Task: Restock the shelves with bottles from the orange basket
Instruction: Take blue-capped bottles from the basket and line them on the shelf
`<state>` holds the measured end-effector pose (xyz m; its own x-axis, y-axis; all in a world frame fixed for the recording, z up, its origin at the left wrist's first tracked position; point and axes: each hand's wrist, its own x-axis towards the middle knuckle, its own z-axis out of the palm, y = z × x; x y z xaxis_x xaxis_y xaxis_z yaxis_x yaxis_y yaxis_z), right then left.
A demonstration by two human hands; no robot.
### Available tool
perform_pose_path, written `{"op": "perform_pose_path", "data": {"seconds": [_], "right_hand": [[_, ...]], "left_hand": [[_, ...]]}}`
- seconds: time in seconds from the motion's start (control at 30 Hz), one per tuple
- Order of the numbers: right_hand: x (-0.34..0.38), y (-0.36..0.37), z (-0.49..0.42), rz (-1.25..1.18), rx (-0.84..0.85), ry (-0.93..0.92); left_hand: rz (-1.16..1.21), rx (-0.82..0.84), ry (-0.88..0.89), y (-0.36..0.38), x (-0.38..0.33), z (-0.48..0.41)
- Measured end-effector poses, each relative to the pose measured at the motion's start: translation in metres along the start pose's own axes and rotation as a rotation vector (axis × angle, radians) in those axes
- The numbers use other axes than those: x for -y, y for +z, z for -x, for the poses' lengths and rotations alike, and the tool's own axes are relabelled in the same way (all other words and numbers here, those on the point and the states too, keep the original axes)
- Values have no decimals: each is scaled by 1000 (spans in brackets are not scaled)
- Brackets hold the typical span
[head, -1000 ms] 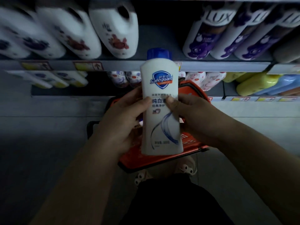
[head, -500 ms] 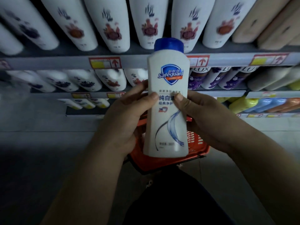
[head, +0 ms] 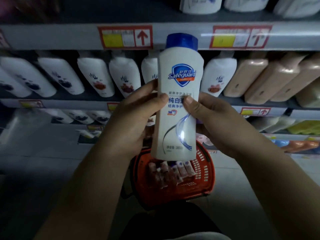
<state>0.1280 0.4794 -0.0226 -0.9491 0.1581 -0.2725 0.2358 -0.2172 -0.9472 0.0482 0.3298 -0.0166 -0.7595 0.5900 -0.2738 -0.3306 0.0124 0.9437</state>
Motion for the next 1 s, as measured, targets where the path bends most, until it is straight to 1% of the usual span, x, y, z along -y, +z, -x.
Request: {"op": "perform_pose_path", "data": {"seconds": [0.2, 0.3, 0.47, 0.57, 0.63, 0.77, 1.0], "right_hand": [[45, 2, -11, 255, -85, -150], [68, 7, -18, 263, -84, -206], [101, 20, -36, 284, -155, -335], [118, 26, -48, 391, -239, -438], [128, 30, -56, 468, -300, -485], [145, 33, -74, 779, -481, -531], [162, 40, -97, 921, -626, -545]], "left_hand": [[-11, -61, 80, 4, -41, -6], [-24, -83, 138, 2, -65, -11], [-90, -44, 271, -6, -104, -29], [-97, -47, 375, -9, -120, -39], [-144, -66, 446, -13, -127, -49], [-251, -76, 546, -19, -144, -69], [-249, -60, 630, -26, -160, -99]]}}
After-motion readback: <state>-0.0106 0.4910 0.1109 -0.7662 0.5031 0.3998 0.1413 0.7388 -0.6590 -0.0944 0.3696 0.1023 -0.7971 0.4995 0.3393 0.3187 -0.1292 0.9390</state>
